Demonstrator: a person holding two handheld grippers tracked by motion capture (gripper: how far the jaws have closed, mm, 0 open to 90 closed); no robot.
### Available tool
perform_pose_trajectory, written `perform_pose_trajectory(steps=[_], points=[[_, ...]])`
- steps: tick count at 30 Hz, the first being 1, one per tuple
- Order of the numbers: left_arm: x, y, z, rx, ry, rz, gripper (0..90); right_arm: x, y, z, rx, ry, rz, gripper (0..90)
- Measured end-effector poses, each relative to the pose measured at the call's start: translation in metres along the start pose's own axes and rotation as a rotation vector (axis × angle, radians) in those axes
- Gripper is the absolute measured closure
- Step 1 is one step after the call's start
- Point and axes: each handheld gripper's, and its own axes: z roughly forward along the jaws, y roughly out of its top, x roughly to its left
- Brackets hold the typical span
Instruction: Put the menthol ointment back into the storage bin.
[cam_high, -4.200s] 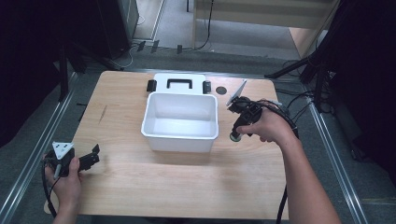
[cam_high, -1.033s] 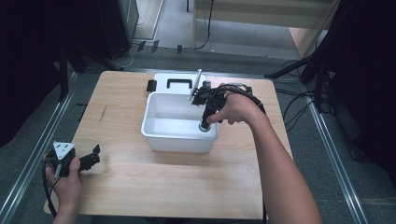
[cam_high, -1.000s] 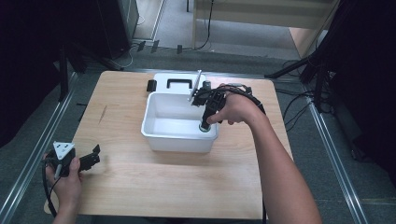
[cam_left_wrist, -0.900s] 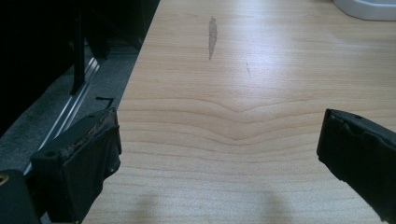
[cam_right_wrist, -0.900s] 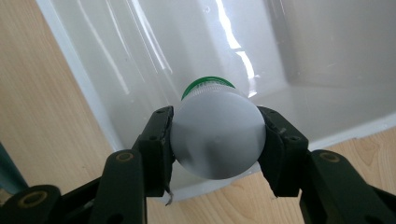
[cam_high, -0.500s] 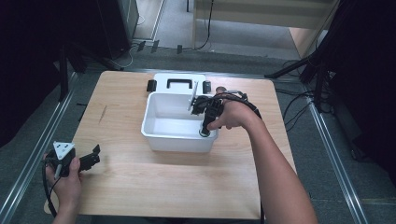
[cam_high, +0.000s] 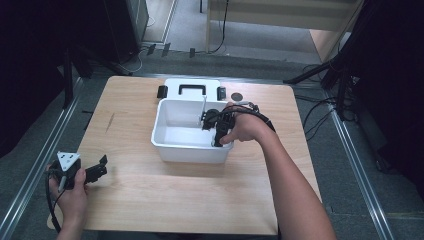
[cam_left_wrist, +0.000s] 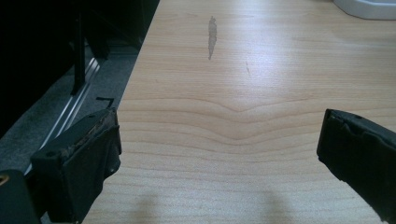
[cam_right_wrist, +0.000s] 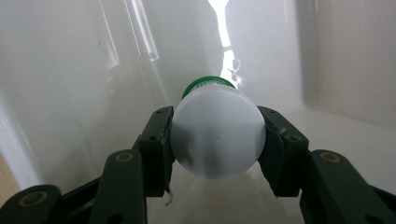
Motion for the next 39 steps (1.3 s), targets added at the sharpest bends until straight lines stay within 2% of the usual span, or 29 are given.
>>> perform_pose_trajectory(steps=[4,12,27,39], points=[[0.000,0.000,0.000,0.001,-0.001,0.000,0.5,0.001,0.003,0.004,0.011,-0.006,-0.025,51.3],[0.000,0.000,0.000,0.003,-0.003,-0.002,0.5,-0.002,0.006,0.008,0.033,0.003,-0.006,51.3],[0.001,0.000,0.000,0.002,-0.005,-0.004,0.5,0.000,0.016,0.019,0.153,-0.013,-0.038,51.2],[0.001,0.000,0.000,0.001,-0.004,-0.005,0.5,0.001,0.018,0.021,0.182,-0.026,-0.041,51.1]])
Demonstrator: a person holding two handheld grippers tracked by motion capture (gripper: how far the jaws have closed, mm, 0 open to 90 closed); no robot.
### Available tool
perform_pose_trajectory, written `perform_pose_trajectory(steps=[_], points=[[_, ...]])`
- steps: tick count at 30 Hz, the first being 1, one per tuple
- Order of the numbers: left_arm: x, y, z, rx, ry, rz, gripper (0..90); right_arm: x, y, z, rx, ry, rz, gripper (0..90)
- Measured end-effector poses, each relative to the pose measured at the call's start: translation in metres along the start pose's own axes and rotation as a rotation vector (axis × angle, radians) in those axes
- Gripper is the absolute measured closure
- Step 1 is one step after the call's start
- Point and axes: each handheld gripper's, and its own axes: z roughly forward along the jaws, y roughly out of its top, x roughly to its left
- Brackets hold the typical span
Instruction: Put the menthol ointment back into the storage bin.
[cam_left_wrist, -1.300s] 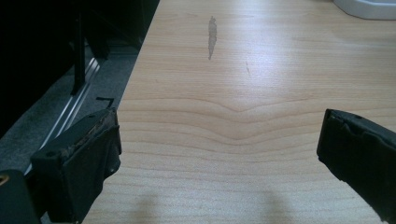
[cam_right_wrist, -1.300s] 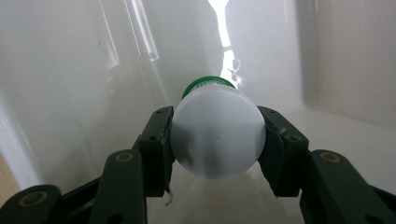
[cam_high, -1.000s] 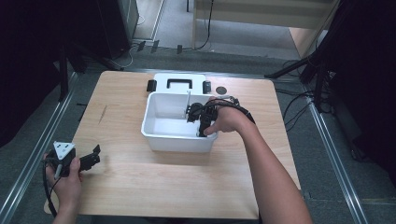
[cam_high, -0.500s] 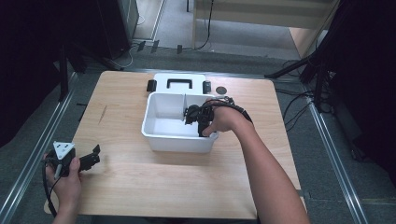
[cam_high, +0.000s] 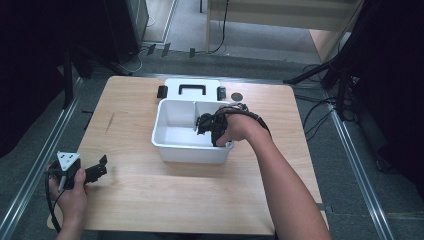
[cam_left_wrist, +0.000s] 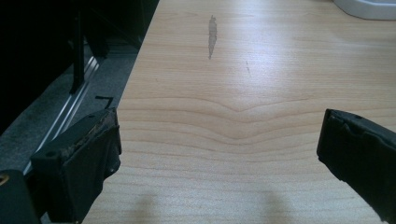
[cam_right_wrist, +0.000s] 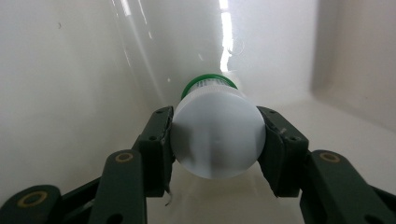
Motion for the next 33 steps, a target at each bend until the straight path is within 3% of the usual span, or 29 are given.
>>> perform_pose_trajectory(steps=[20,25,33], points=[[0.0002,0.0001,-0.0002,0.003,-0.001,-0.001,0.4,0.0020,0.0002,0.0012,0.005,-0.035,-0.023,49.7],[0.0004,0.0001,-0.0003,0.003,-0.001,-0.002,0.5,0.0017,0.0001,0.0008,0.001,-0.043,-0.027,54.9],[0.0004,0.0001,-0.0002,0.003,-0.001,-0.004,0.5,0.0019,-0.0008,0.0005,-0.006,-0.029,-0.023,49.4]])
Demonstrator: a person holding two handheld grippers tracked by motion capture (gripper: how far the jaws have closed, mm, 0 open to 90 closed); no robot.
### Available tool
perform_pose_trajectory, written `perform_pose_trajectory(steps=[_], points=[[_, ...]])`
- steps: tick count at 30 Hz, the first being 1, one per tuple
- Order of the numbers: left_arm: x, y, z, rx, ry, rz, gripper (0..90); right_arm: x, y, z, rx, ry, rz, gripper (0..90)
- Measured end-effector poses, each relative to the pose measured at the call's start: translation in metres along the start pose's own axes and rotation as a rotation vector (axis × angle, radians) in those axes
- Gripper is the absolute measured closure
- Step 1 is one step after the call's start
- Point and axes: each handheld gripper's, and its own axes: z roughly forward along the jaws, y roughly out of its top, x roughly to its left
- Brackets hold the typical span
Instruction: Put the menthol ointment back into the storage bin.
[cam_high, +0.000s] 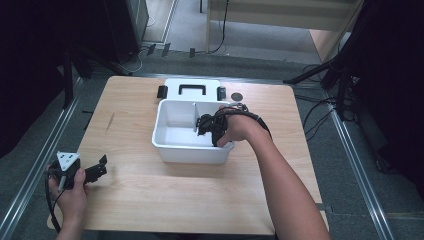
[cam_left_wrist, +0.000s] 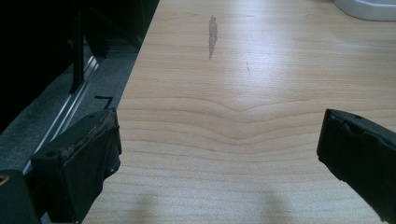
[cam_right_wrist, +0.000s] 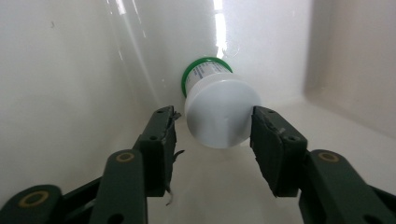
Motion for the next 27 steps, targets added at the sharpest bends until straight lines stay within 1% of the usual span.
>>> perform_pose_trajectory(steps=[2,7,9,10,11,12,14,16,19,20,21,22,24,25,26,27], points=[[0.000,0.000,0.000,0.000,0.000,0.000,0.5,-0.002,-0.001,-0.001,-0.004,-0.014,0.015,43.8],[0.000,0.000,0.000,0.000,0.001,0.000,0.5,-0.005,-0.005,-0.008,-0.050,-0.027,0.051,36.0],[0.000,0.000,0.000,-0.001,0.001,0.000,0.5,-0.007,-0.007,-0.013,-0.076,-0.013,0.075,29.5],[0.000,0.000,0.000,-0.001,0.001,0.001,0.4,-0.007,-0.009,-0.016,-0.089,-0.001,0.083,28.0],[0.000,0.000,0.000,-0.001,0.001,0.001,0.4,-0.007,-0.010,-0.019,-0.104,0.009,0.085,26.1],[0.000,0.000,0.000,-0.001,0.001,0.001,0.5,-0.007,-0.011,-0.022,-0.118,0.005,0.088,24.3],[0.000,0.000,0.000,-0.002,0.002,0.000,0.5,-0.007,-0.014,-0.027,-0.136,0.004,0.111,21.6],[0.000,0.000,0.000,-0.004,0.002,-0.001,0.5,-0.008,-0.017,-0.033,-0.151,-0.007,0.121,18.2],[0.000,0.000,0.000,-0.003,0.002,0.003,0.5,-0.006,-0.021,-0.042,-0.176,-0.027,0.156,15.0],[0.000,0.000,0.000,-0.003,0.002,0.001,0.5,-0.006,-0.022,-0.045,-0.182,-0.037,0.162,14.5],[0.000,0.000,0.000,-0.003,0.002,0.001,0.5,-0.006,-0.022,-0.045,-0.182,-0.037,0.162,14.5],[0.000,0.000,0.000,-0.002,0.002,0.002,0.5,-0.004,-0.025,-0.052,-0.197,-0.045,0.184,12.9],[0.000,0.000,0.000,-0.003,0.002,0.001,0.5,-0.002,-0.027,-0.057,-0.209,-0.046,0.197,11.9],[0.000,0.000,0.000,-0.003,0.001,0.001,0.5,-0.001,-0.029,-0.059,-0.215,-0.045,0.201,8.3],[0.000,0.000,0.000,-0.002,0.001,0.002,0.4,-0.001,-0.030,-0.061,-0.221,-0.044,0.206,2.9],[0.000,0.000,0.000,-0.001,0.001,0.002,0.5,-0.001,-0.031,-0.063,-0.225,-0.039,0.218,0.0]])
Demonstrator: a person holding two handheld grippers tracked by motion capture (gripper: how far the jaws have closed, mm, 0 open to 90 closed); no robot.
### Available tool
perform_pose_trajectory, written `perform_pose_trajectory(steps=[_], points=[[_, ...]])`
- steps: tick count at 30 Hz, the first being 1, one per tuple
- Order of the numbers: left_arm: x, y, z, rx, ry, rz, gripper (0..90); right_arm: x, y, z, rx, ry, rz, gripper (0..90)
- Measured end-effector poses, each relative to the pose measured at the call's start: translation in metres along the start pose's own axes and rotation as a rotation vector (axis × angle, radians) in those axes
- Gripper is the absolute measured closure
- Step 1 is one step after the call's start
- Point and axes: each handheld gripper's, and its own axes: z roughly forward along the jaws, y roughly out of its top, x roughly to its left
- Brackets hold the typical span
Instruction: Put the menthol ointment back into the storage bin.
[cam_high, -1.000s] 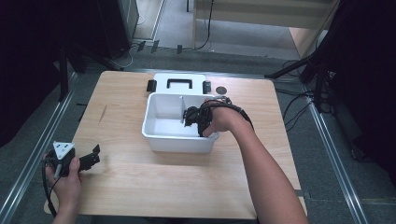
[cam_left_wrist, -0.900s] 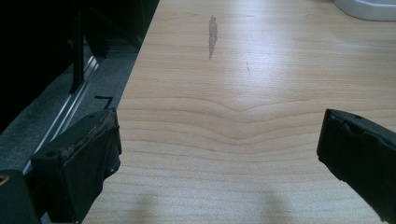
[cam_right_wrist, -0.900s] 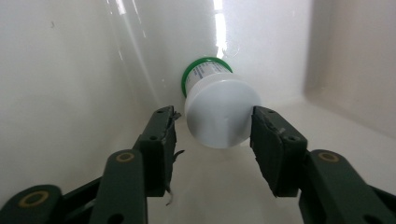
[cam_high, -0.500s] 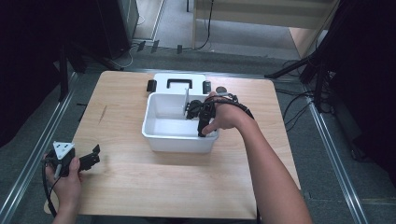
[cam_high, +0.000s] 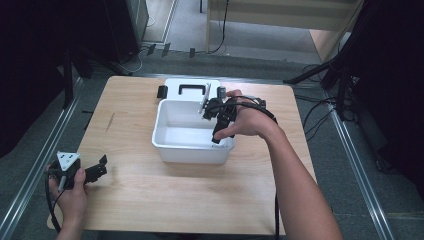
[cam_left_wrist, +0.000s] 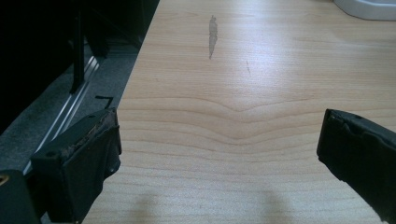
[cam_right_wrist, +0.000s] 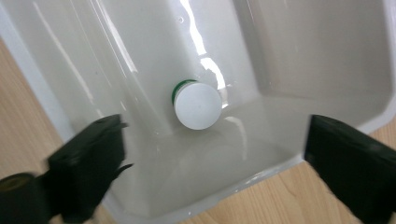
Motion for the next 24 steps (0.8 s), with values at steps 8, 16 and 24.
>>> perform_pose_trajectory(steps=[8,16,24], points=[[0.000,0.000,0.000,-0.001,0.000,-0.001,0.5,-0.001,-0.010,-0.015,-0.094,0.014,0.095,0.0],[0.000,0.000,0.000,-0.001,0.000,-0.004,0.5,-0.010,-0.035,-0.021,-0.168,0.016,0.197,0.0],[0.000,0.000,0.000,0.002,0.000,0.000,0.5,-0.016,-0.059,-0.021,-0.238,-0.001,0.264,0.0]])
